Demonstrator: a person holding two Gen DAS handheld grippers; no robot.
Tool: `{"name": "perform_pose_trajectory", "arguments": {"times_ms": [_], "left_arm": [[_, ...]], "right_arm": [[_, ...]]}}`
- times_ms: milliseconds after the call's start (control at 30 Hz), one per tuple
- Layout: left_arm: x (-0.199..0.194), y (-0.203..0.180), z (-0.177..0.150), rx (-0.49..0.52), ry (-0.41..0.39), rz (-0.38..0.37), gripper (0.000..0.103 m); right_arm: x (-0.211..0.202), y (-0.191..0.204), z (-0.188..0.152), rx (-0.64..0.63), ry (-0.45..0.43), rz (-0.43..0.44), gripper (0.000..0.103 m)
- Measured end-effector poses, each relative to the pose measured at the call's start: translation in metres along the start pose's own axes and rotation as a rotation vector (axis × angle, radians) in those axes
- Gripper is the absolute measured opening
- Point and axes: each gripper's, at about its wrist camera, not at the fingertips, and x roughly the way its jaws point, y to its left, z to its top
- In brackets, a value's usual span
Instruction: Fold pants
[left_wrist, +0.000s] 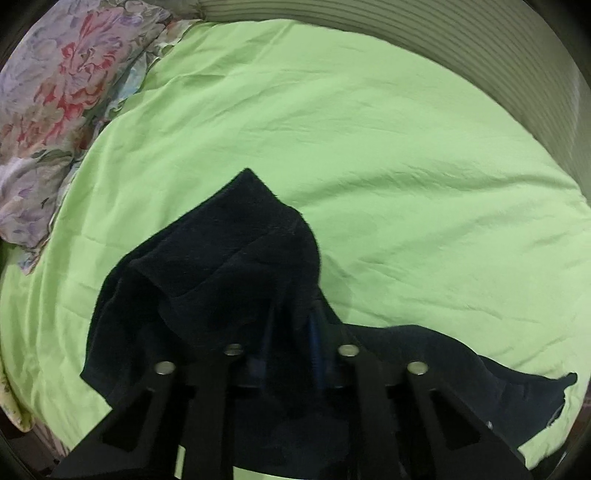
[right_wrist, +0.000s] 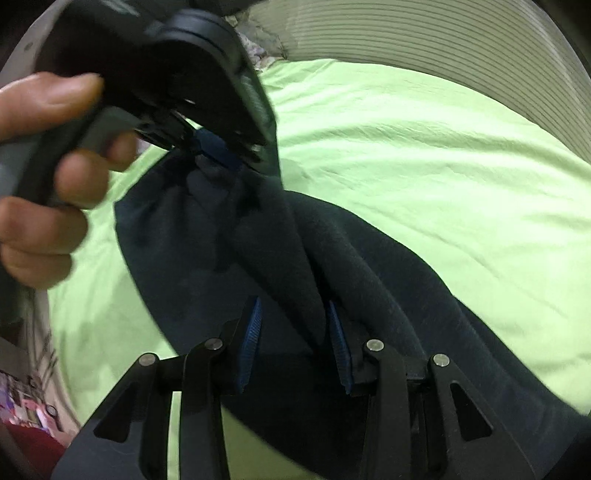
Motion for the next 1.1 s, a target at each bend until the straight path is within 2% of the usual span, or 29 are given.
{"name": "perform_pose_trajectory", "arguments": {"times_ms": [33, 67, 100, 300, 400, 533, 633, 767, 933, 1100], "left_arm": [[-0.002, 0.002, -0.002, 0.003, -0.008, -0.016, 0.009], [-0.004, 0.004, -0.004, 0.004, -0.014, -0.032, 0.008], [-0.007, 0.006, -0.006, 0.005, -0.023, -0.046, 0.007], [-0.036, 0.032, -0.022, -0.022, -0.081, -0.159, 0.004], [-0.053, 0.053, -0.031, -0.062, -0.111, -0.239, 0.004], [-0.074, 0.090, -0.048, -0.125, -0.178, -0.355, 0.004], [-0.082, 0.114, -0.065, -0.148, -0.223, -0.417, 0.004], [-0.077, 0.137, -0.090, -0.176, -0.226, -0.450, 0.004], [-0.056, 0.164, -0.112, -0.235, -0.210, -0.475, 0.005], [-0.037, 0.175, -0.125, -0.265, -0.185, -0.473, 0.005]], "right_arm": [[0.003, -0.001, 0.000, -0.007, 0.003, -0.002, 0.029], [0.003, -0.002, 0.000, -0.014, 0.006, -0.006, 0.014], [0.003, -0.004, -0.001, -0.020, 0.013, -0.008, 0.007], [-0.021, -0.008, 0.000, -0.010, -0.012, 0.090, 0.006], [-0.039, -0.006, 0.009, -0.023, -0.024, 0.126, 0.006], [-0.059, 0.017, 0.014, -0.072, -0.036, 0.160, 0.005], [-0.063, 0.034, 0.012, -0.113, -0.011, 0.169, 0.005], [-0.041, 0.061, 0.013, -0.172, 0.043, 0.129, 0.005], [-0.025, 0.070, 0.009, -0.202, 0.102, 0.109, 0.005], [-0.012, 0.075, 0.004, -0.235, 0.155, 0.080, 0.005]]}}
